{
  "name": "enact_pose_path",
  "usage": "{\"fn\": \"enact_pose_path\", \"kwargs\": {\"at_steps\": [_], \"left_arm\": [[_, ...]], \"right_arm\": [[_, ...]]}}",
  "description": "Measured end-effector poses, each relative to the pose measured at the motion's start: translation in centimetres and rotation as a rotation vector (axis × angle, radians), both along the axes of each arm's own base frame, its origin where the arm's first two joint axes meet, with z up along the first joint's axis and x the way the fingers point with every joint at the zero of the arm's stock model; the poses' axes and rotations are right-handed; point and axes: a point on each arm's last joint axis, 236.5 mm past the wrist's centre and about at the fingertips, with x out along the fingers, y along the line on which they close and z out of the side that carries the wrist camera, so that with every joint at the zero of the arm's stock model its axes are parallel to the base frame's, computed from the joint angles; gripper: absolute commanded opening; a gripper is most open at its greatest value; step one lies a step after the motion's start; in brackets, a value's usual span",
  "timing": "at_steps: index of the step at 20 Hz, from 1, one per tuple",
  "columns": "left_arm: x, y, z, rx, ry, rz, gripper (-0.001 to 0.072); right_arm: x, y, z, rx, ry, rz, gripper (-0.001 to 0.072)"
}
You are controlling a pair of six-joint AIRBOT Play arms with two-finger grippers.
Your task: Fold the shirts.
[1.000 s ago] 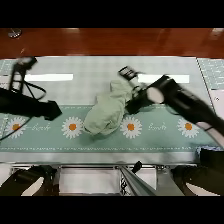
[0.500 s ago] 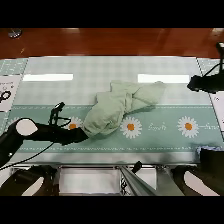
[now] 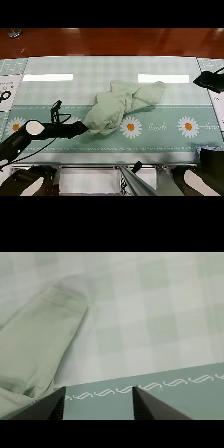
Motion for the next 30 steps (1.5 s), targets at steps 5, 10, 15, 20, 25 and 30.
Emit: {"fn": "enact_pose_path", "kwargs": {"at_steps": [5, 10, 15, 20, 25, 30], "left_arm": [[1.9, -0.7, -0.5, -0.043, -0.033, 0.045, 0.0026], [2.3, -0.9, -0.4, -0.058, -0.045, 0.051, 0.0026], [2.4, -1.4, 1.0, -0.087, -0.075, 0.047, 0.0026], [2.5, -1.8, 2.6, -0.124, -0.107, 0.050, 0.0026], [2.8, -2.1, 3.3, -0.151, -0.116, 0.070, 0.0026], [3.4, -2.1, 3.7, -0.163, -0.128, 0.092, 0.0026]], "right_arm": [[0.3, -1.1, -0.7, -0.017, 0.006, -0.019, 0.0498], [1.0, -1.5, -5.4, 0.098, 0.107, -0.025, 0.0617], [3.1, 2.3, -10.9, 0.387, 0.183, -0.013, 0.0608], [6.3, 5.0, -13.5, 0.632, 0.153, -0.067, 0.0594], [7.4, 7.8, -16.3, 0.661, 0.179, -0.051, 0.0594], [8.7, 11.1, -18.1, 0.607, 0.170, -0.026, 0.0015]]}}
